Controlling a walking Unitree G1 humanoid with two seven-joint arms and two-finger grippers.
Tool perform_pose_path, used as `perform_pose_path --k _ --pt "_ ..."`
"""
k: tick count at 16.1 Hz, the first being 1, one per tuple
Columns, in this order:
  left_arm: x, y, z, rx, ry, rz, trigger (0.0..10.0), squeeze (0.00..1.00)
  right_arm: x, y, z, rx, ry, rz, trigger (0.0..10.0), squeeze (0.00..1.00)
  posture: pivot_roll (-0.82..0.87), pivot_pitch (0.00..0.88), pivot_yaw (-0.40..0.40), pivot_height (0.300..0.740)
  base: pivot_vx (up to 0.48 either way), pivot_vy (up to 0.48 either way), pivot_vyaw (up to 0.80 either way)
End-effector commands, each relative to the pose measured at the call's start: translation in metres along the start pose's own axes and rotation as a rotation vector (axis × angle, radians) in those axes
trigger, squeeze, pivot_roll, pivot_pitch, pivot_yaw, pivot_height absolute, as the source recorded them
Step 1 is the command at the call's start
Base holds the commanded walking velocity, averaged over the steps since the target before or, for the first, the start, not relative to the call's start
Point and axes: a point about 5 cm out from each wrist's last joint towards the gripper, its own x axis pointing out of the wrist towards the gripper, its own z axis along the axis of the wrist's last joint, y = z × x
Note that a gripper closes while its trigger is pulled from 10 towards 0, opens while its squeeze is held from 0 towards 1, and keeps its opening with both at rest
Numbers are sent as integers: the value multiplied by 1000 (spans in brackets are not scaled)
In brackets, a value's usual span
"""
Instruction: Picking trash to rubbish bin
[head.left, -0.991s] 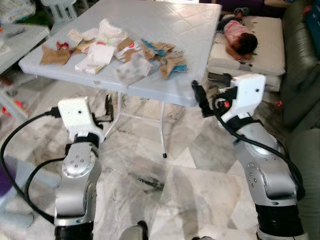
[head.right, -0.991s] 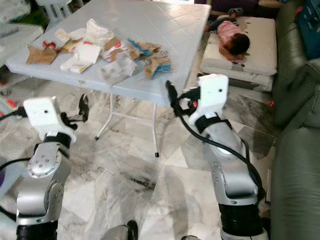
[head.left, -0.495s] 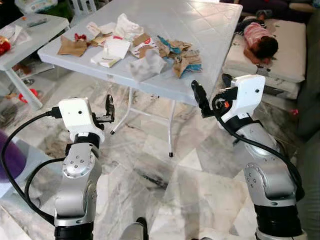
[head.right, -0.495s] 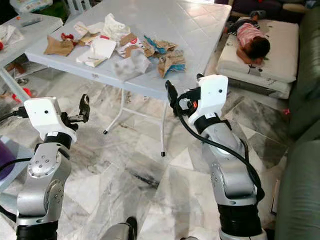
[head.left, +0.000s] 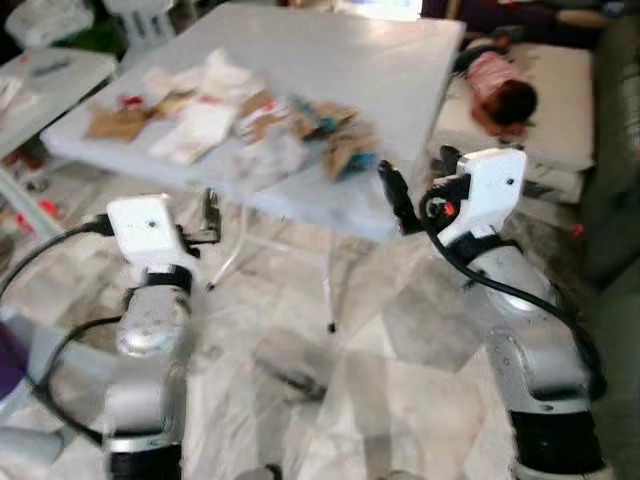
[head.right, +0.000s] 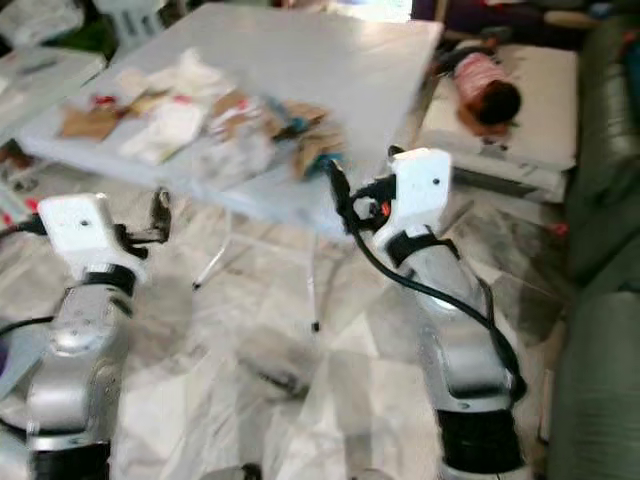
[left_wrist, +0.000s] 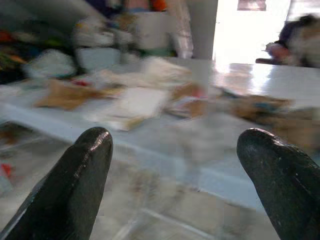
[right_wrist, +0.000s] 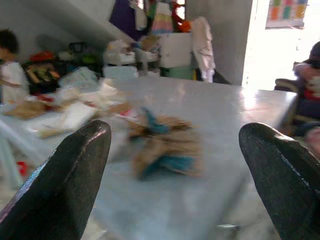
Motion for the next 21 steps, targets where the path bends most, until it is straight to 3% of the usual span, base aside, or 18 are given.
perform_pose_path --k 1,19,21 --pt "0 5 3 9 -11 7 10000 0 1 3 7 -7 -35 3 10000 0 53 157 6 740 401 0 0" --pt "0 8 -5 5 18 29 10000 0 -1 13 5 -21 -25 72 10000 0 48 147 2 740 399 0 0" --pt "0 9 -7 -4 31 38 10000 0 -1 13 5 -23 -25 76 10000 0 48 147 2 740 0 0 0"
